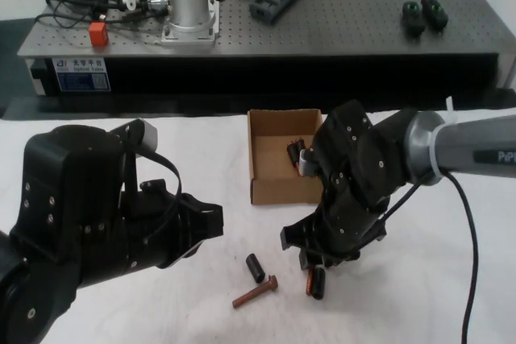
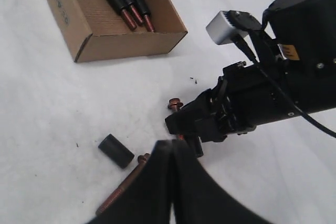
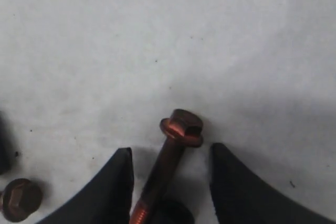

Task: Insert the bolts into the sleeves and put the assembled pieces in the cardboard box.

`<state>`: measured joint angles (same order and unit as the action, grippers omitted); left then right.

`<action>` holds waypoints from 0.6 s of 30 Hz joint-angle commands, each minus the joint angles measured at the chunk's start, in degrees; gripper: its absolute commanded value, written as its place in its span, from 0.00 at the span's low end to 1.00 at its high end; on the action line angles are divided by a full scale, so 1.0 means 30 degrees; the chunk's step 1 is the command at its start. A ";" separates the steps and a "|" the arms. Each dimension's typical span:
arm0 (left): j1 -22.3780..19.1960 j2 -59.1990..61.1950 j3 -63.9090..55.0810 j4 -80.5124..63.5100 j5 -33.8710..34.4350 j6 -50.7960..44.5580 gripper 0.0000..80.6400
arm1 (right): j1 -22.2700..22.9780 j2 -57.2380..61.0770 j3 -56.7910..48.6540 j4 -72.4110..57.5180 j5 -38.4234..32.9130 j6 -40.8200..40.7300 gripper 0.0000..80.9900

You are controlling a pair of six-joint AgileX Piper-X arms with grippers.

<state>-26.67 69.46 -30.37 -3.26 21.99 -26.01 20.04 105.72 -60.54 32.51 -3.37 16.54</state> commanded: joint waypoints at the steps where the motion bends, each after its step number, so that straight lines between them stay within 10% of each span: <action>1: 0.0059 -0.0250 -0.0054 -0.0212 -0.0121 0.0231 0.00 | 0.0046 0.0357 -0.0084 -0.0294 -0.0018 0.0204 0.43; 11: 0.0059 -0.0250 -0.0054 -0.0212 -0.0121 0.0231 0.00 | 0.0046 0.0442 -0.0084 -0.0369 -0.0079 -0.0356 0.01; 15: 0.0059 -0.0250 -0.0054 -0.0175 0.1490 0.1378 0.02 | -0.0015 0.0318 -0.0084 -0.0953 -0.0352 -0.0397 0.04; 18: 0.0059 -0.0214 -0.0322 0.0225 0.1931 0.2334 0.21 | -0.0461 -0.0578 -0.0084 -0.1397 -0.0931 -0.0439 0.04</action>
<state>-26.67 69.46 -31.25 -1.46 26.86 -20.34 19.52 105.88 -60.54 29.92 -4.58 15.72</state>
